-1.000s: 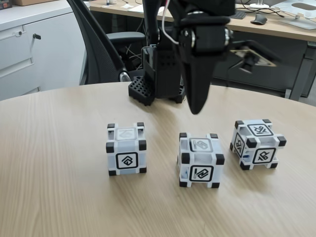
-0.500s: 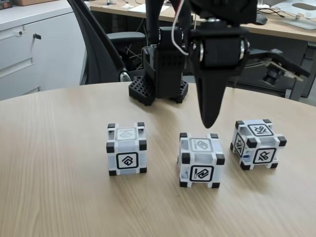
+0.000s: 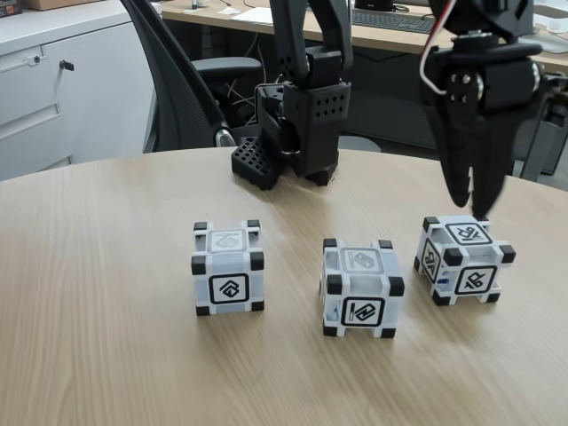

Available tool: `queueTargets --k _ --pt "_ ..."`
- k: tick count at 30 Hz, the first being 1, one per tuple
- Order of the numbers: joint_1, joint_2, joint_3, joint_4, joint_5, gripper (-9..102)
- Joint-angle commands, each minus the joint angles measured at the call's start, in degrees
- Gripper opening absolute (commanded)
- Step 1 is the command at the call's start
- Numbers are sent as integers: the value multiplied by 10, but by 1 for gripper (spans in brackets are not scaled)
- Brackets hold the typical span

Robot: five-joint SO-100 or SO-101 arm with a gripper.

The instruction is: Stack cubes from left to right.

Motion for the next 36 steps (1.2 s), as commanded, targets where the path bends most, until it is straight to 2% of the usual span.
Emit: queueTargets --k 1,7,14,19,36 --pt "-3 2 -28 1 3 15" --pt "-3 -1 -27 8 -17 24" --pt "-4 -1 -28 69 -9 33" --pt "-4 -1 -28 98 -3 35" --pt "-3 -142 -39 86 3 38"
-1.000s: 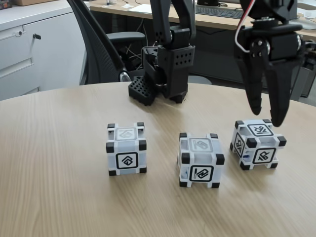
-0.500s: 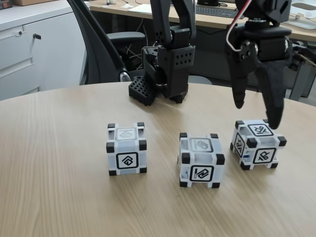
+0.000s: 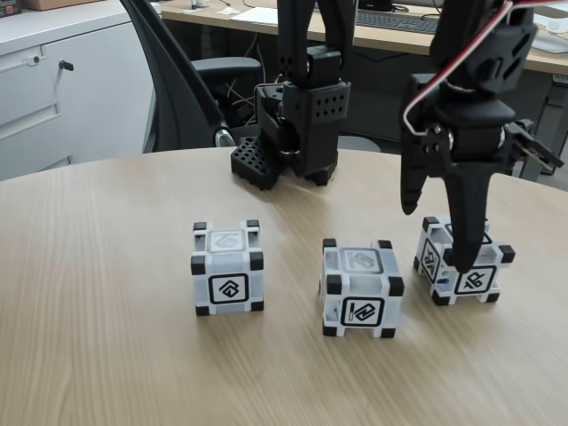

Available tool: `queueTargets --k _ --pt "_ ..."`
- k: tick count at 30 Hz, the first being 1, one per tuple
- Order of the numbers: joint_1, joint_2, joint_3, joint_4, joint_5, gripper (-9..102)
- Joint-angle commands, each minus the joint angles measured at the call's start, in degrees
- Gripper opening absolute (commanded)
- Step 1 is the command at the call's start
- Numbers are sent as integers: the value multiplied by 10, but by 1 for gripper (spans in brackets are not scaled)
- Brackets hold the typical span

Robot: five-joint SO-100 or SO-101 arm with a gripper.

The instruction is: Stack cubes from left to right.

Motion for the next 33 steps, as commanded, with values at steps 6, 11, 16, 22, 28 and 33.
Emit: queueTargets --k 6,11,16,22,28,33 --pt "4 -37 -26 -74 0 37" --pt "-1 -54 -26 -85 -3 37" --pt "-1 -86 -26 -102 -2 33" --pt "6 -102 -26 -145 -11 12" --pt "7 -95 -26 -146 -27 0" --pt "6 -69 -26 -140 -45 0"
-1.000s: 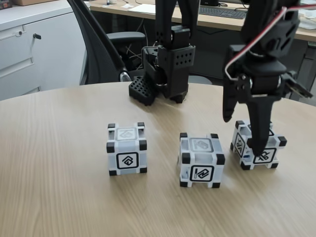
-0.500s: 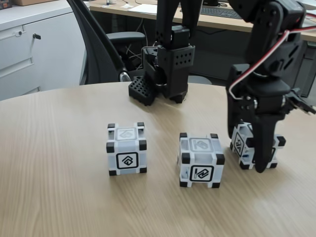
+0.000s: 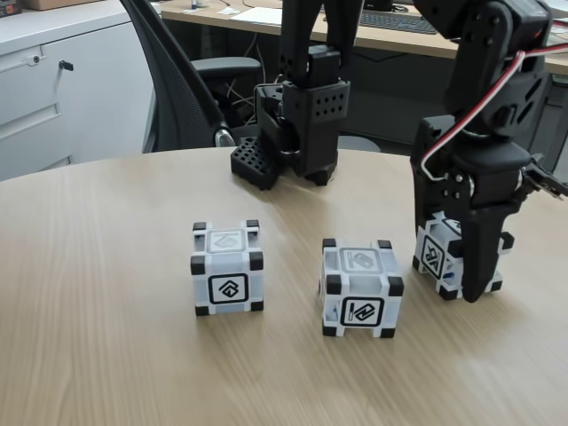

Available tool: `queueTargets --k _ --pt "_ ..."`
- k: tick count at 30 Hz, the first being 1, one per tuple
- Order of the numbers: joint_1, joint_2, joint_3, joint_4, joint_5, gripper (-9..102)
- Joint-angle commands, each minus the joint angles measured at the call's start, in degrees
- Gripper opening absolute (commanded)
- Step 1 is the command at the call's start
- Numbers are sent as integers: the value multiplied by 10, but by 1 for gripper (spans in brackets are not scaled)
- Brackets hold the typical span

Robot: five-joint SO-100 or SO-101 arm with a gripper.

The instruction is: Stack cubes from left to right.

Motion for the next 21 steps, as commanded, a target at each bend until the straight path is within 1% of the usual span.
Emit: queueTargets --k 1,15,21 --pt "11 41 -16 -14 -16 0" --pt "18 299 -5 -7 -118 0" --pt "86 368 -5 27 -170 0"
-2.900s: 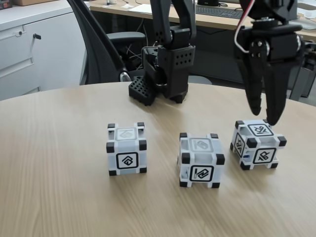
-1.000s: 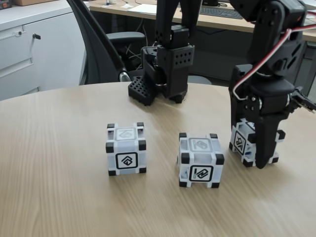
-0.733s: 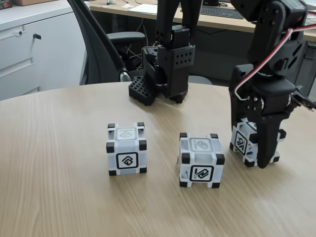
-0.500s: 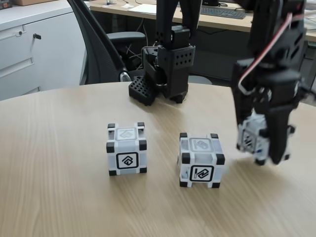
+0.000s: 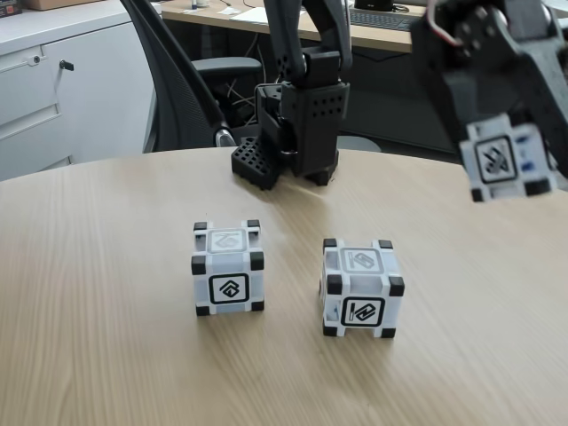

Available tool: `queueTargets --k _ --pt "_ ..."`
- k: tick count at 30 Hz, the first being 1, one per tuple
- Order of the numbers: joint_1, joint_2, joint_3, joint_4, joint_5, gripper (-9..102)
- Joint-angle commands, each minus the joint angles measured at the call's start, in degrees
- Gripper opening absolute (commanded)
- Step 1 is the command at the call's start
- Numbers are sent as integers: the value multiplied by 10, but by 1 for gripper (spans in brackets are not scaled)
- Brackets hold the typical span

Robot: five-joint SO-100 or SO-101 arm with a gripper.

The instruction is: Stack cubes from left to right.

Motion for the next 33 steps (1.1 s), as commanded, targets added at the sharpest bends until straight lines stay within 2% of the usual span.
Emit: queueTargets --k 1,9,22,28,33 --pt "42 41 -7 14 -33 0" --pt "170 42 -7 47 -111 0" --pt "396 31 -7 52 -249 0" --pt "462 25 -7 51 -284 0" --pt "485 -45 -8 50 -291 0"
